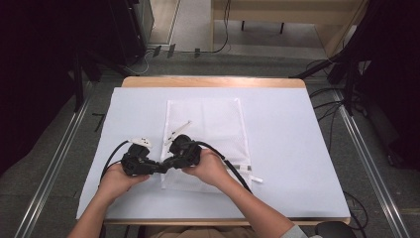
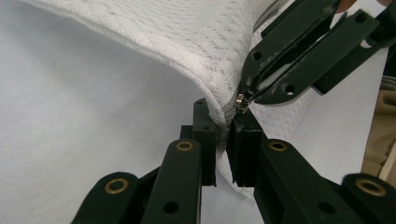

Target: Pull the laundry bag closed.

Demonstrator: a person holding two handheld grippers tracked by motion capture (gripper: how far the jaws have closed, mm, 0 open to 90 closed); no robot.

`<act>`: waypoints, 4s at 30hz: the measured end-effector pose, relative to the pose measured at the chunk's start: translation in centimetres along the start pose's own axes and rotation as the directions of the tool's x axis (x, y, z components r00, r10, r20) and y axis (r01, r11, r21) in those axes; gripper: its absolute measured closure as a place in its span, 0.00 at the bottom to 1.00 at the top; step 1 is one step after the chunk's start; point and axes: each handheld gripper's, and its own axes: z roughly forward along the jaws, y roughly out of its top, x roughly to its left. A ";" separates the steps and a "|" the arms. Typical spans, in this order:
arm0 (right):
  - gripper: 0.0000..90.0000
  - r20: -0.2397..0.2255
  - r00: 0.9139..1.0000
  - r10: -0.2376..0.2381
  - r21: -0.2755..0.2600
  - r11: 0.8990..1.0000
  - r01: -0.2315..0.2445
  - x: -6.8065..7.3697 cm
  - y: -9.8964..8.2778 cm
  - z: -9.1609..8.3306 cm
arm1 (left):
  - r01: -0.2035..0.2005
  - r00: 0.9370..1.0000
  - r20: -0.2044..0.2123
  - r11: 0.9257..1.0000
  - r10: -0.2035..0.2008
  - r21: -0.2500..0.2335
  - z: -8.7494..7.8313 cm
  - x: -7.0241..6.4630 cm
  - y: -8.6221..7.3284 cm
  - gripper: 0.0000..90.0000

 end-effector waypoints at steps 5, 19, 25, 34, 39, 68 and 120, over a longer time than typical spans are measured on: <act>0.97 0.002 1.000 0.007 0.004 1.000 -0.007 0.0 -0.1 0.0 | 0.014 1.000 0.006 1.000 -0.014 -0.001 -0.1 0.0 0.1 0.97; 0.97 0.036 0.999 0.013 -0.031 0.999 -0.012 -0.4 -0.9 0.4 | 0.011 1.000 0.002 1.000 -0.011 0.008 -0.1 -0.1 0.2 0.98; 0.98 0.033 0.999 0.016 -0.031 0.999 -0.015 -0.5 -1.1 0.5 | 0.010 1.000 0.000 1.000 -0.010 0.013 -0.1 0.0 0.2 0.98; 0.98 0.031 0.999 0.011 -0.032 0.999 -0.010 -0.6 -1.2 0.5 | 0.018 1.000 0.005 1.000 -0.018 0.016 -0.1 0.0 0.2 0.98; 0.98 0.030 0.999 0.011 -0.030 0.999 -0.010 -0.6 -1.2 0.4 | 0.018 1.000 0.013 1.000 -0.018 0.014 -0.1 0.0 0.2 0.98; 0.98 0.043 0.999 0.019 -0.015 1.000 -0.018 -0.9 -1.9 0.2 | 0.009 1.000 0.013 1.000 -0.009 0.011 -0.2 0.0 0.1 0.98; 0.98 0.083 0.996 0.022 0.022 0.999 -0.023 -3.0 -4.9 -2.7 | -0.012 1.000 0.005 1.000 0.012 -0.016 -1.3 0.0 -0.6 0.98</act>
